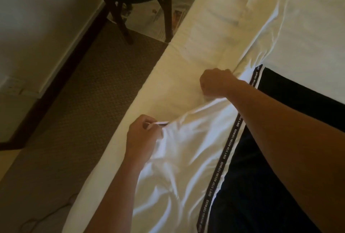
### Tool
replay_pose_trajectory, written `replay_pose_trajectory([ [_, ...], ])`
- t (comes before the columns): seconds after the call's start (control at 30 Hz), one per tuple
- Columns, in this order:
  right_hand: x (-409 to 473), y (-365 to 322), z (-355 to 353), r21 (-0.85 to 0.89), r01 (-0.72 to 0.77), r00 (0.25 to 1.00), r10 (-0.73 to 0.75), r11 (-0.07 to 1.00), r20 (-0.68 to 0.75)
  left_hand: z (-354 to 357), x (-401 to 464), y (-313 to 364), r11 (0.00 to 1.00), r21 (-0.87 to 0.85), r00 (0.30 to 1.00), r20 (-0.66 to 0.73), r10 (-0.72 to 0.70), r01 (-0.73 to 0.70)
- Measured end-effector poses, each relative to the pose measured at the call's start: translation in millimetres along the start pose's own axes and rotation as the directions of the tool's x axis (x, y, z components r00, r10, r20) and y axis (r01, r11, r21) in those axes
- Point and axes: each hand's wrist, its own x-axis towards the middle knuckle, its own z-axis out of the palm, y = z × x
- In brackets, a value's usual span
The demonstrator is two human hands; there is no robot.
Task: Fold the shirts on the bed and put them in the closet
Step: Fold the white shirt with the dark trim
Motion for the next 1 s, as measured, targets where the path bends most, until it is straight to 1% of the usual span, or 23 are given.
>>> replay_pose_trajectory([
  [0.03, 5.4, 1.6, -3.1, 0.189, -0.013, 0.993, 0.034, 0.982, -0.110, -2.5, -0.5, -0.1, 0.995, -0.101, 0.998, -0.067, 0.010, -0.017],
  [0.07, 8.7, 3.0, -6.7, 0.384, -0.001, 0.968, 0.097, 0.923, -0.231, -5.5, 0.1, -2.2, 0.979, -0.203, 0.991, -0.136, 0.000, -0.028],
  [0.1, 8.9, 4.6, -11.5, 0.542, 0.024, 0.925, 0.186, 0.840, -0.330, -7.6, 1.6, -3.4, 0.960, -0.278, 0.982, -0.190, -0.018, -0.036],
  [0.13, 7.9, 5.5, -15.3, 0.649, 0.062, 0.878, 0.268, 0.758, -0.397, -9.2, 4.1, -6.9, 0.947, -0.319, 0.972, -0.232, -0.034, -0.043],
  [0.17, 7.0, 5.5, -17.1, 0.701, 0.107, 0.839, 0.314, 0.705, -0.443, -11.1, 6.9, -12.8, 0.940, -0.339, 0.965, -0.257, -0.052, -0.040],
  [0.2, 7.3, 5.5, -16.7, 0.713, 0.137, 0.820, 0.325, 0.687, -0.471, -11.8, 9.3, -17.2, 0.935, -0.355, 0.960, -0.268, -0.080, -0.021],
  [0.23, 6.7, 3.2, -13.3, 0.693, 0.152, 0.818, 0.304, 0.705, -0.488, -12.3, 11.2, -23.7, 0.930, -0.366, 0.957, -0.262, -0.126, 0.022],
  [0.3, 5.3, -1.4, -2.8, 0.611, 0.143, 0.828, 0.244, 0.778, -0.504, -12.1, 14.8, -33.4, 0.937, -0.329, 0.949, -0.241, -0.204, 0.118],
  [0.33, 5.1, -4.0, 3.0, 0.559, 0.127, 0.835, 0.216, 0.819, -0.506, -12.6, 14.5, -36.6, 0.955, -0.261, 0.951, -0.233, -0.203, 0.140],
  [0.43, 3.4, -15.8, 13.2, 0.386, 0.045, 0.864, 0.158, 0.922, -0.478, -13.5, 10.1, -38.9, 0.993, -0.031, 0.975, -0.188, -0.118, 0.114],
  [0.47, 4.9, -21.1, 15.3, 0.352, 0.033, 0.885, 0.136, 0.935, -0.445, -15.1, 8.9, -39.7, 0.994, 0.013, 0.980, -0.169, -0.107, 0.111],
  [0.53, 10.2, -31.0, 15.3, 0.311, 0.055, 0.926, 0.067, 0.949, -0.371, -17.4, 8.1, -39.3, 0.988, 0.105, 0.985, -0.141, -0.098, 0.113],
  [0.63, 24.1, -47.6, 14.2, 0.228, 0.102, 0.955, -0.031, 0.968, -0.296, -22.7, 13.3, -44.6, 0.978, 0.186, 0.994, -0.068, -0.083, 0.095],
  [0.7, 36.4, -54.9, 12.5, 0.171, 0.071, 0.963, -0.024, 0.983, -0.267, -25.4, 15.3, -49.1, 0.986, 0.162, 0.999, -0.018, -0.041, 0.044],
  [0.73, 41.8, -56.9, 10.8, 0.185, 0.048, 0.961, 0.005, 0.982, -0.278, -25.9, 16.0, -51.5, 0.992, 0.128, 1.000, -0.020, -0.006, 0.008],
  [0.8, 53.3, -59.1, 9.9, 0.366, 0.007, 0.933, 0.125, 0.931, -0.337, -27.8, 19.1, -56.7, 0.999, -0.017, 0.994, -0.100, 0.036, -0.038],
  [0.83, 56.9, -57.7, 9.5, 0.456, 0.001, 0.911, 0.187, 0.890, -0.367, -28.0, 20.3, -58.9, 0.994, -0.099, 0.988, -0.152, 0.036, -0.052],
  [0.87, 58.2, -56.7, 10.0, 0.516, 0.008, 0.901, 0.217, 0.857, -0.376, -28.0, 21.5, -61.7, 0.987, -0.152, 0.983, -0.184, 0.026, -0.054],
  [0.93, 51.0, -56.7, 14.0, 0.576, 0.072, 0.922, 0.166, 0.814, -0.351, -28.7, 21.1, -65.0, 0.977, -0.207, 0.982, -0.189, 0.005, -0.044],
  [0.97, 43.6, -57.1, 16.6, 0.587, 0.105, 0.934, 0.123, 0.803, -0.335, -30.0, 20.0, -66.8, 0.973, -0.230, 0.985, -0.171, -0.013, -0.027],
  [1.0, 36.1, -57.4, 20.1, 0.584, 0.107, 0.942, 0.106, 0.805, -0.318, -32.0, 18.2, -67.7, 0.971, -0.240, 0.989, -0.143, -0.034, -0.001],
])
